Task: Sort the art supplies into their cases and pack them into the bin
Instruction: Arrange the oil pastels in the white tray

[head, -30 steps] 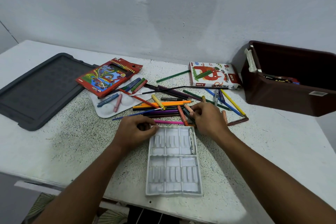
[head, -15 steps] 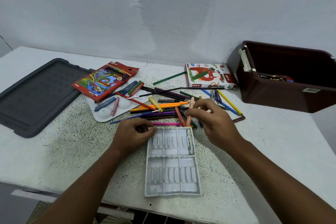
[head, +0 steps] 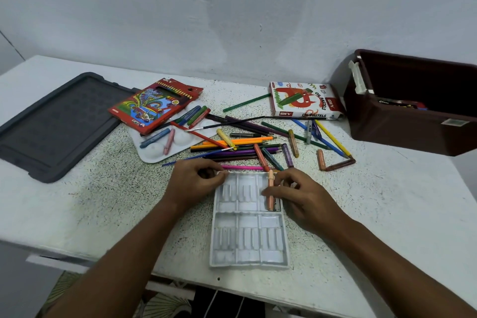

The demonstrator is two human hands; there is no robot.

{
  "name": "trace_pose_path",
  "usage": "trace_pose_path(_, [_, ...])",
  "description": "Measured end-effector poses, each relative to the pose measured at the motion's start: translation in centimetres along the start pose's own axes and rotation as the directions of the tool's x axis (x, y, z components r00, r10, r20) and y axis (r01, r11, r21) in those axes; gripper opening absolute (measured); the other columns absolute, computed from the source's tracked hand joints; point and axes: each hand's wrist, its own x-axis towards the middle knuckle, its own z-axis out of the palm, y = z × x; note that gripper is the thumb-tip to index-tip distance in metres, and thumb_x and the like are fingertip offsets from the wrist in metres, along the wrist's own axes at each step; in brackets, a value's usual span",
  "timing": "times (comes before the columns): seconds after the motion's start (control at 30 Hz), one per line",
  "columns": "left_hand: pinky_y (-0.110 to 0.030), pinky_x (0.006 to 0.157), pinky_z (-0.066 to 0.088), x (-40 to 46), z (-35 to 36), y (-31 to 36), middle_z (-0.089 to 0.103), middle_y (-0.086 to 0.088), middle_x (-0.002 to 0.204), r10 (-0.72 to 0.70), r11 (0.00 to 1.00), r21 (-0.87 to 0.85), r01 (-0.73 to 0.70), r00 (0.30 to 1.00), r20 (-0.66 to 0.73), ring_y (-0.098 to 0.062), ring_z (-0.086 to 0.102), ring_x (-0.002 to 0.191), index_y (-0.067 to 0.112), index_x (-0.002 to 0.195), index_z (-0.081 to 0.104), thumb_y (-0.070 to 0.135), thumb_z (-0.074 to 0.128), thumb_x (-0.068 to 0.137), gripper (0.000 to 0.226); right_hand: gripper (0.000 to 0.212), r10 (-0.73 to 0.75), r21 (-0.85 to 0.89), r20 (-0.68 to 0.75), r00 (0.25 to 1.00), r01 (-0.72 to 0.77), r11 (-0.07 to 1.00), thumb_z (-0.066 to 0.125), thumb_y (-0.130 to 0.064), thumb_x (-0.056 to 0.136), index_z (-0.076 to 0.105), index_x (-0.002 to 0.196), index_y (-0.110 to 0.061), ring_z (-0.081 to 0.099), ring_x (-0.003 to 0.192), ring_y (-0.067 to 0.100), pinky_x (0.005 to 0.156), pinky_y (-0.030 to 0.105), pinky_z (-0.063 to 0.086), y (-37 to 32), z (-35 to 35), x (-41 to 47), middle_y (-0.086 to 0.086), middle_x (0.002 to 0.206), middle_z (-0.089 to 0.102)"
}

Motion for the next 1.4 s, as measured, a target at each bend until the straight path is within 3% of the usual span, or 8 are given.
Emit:
trace_pose_path(0.13, [-0.012,0.053,0.044,0.0,0.0,-0.1,0.07,0.005,0.063,0.01,1.0,0.016,-0.01,1.0,0.0,-0.011,0.064,0.061,0.018,0.078,0.078,0.049,0.066,0.067,0.035,0.038,0.006,0.016,-0.025,1.0,-0.005,1.0,0.046,-0.007,0.088,0.072,0.109,-0.025,0.046,0.093,0.004,0.058,0.029,0.049,0.2,0.7,-0.6,0.006,0.11,0.058])
trace_pose_path(0.33, [-0.007,0.054,0.041,-0.1,0.1,-0.1,0.069,0.006,0.063,0.035,0.999,0.03,-0.035,0.999,-0.012,-0.008,0.063,0.063,0.018,0.078,0.077,0.05,0.064,0.068,0.036,0.039,-0.004,0.037,-0.014,1.0,0.004,0.999,0.044,-0.009,0.091,0.071,0.115,-0.025,0.048,0.084,0.006,0.057,0.023,0.045,0.0,0.7,-0.9,0.005,0.113,0.055])
trace_pose_path(0.43, [-0.009,0.052,0.04,-0.2,0.2,-0.1,0.067,0.006,0.059,0.037,0.998,0.053,-0.036,0.999,-0.027,-0.009,0.063,0.061,0.018,0.076,0.077,0.052,0.063,0.068,0.037,0.033,0.015,0.069,-0.039,0.999,-0.012,0.998,0.049,-0.01,0.093,0.07,0.116,-0.021,0.05,0.079,0.009,0.056,0.03,0.047,-0.1,0.8,-1.0,0.006,0.118,0.053])
trace_pose_path(0.67, [-0.015,0.049,0.04,-0.4,0.5,-0.1,0.06,0.012,0.053,0.094,0.99,0.113,-0.088,0.995,-0.045,-0.01,0.061,0.058,0.016,0.07,0.073,0.044,0.069,0.072,0.028,0.02,0.037,0.103,-0.084,0.996,-0.028,0.994,0.061,-0.025,0.093,0.072,0.106,-0.014,0.059,0.109,0.015,0.08,0.035,0.053,-0.5,0.9,-1.0,0.002,0.116,0.061])
trace_pose_path(1.17, [-0.01,0.049,0.039,-0.5,0.3,0.0,0.061,0.012,0.054,0.067,0.994,0.092,-0.065,0.997,-0.024,-0.008,0.06,0.058,0.019,0.07,0.073,0.053,0.063,0.071,0.035,0.018,0.055,0.135,-0.113,0.992,-0.04,0.99,0.066,-0.026,0.089,0.076,0.097,-0.014,0.061,0.101,0.016,0.077,0.035,0.052,-0.4,1.1,-0.8,-0.002,0.11,0.065])
trace_pose_path(1.27, [-0.009,0.048,0.038,-0.4,0.2,0.0,0.062,0.012,0.055,0.067,0.995,0.078,-0.065,0.998,-0.021,-0.008,0.06,0.057,0.018,0.071,0.074,0.052,0.063,0.071,0.036,0.019,0.089,0.168,-0.103,0.991,-0.071,0.983,0.065,-0.026,0.088,0.076,0.096,-0.013,0.061,0.102,0.012,0.081,0.032,0.052,-0.5,1.0,-0.6,-0.003,0.107,0.065])
trace_pose_path(1.4, [-0.008,0.049,0.036,-0.5,0.2,0.2,0.063,0.011,0.055,0.057,0.996,0.073,-0.056,0.998,-0.01,-0.009,0.06,0.058,0.019,0.072,0.075,0.052,0.063,0.07,0.036,0.016,0.277,0.265,-0.092,0.956,-0.244,0.933,0.063,-0.022,0.091,0.072,0.104,-0.016,0.059,0.089,0.001,0.074,0.018,0.049,-0.9,-0.2,1.1,-0.008,0.101,0.062])
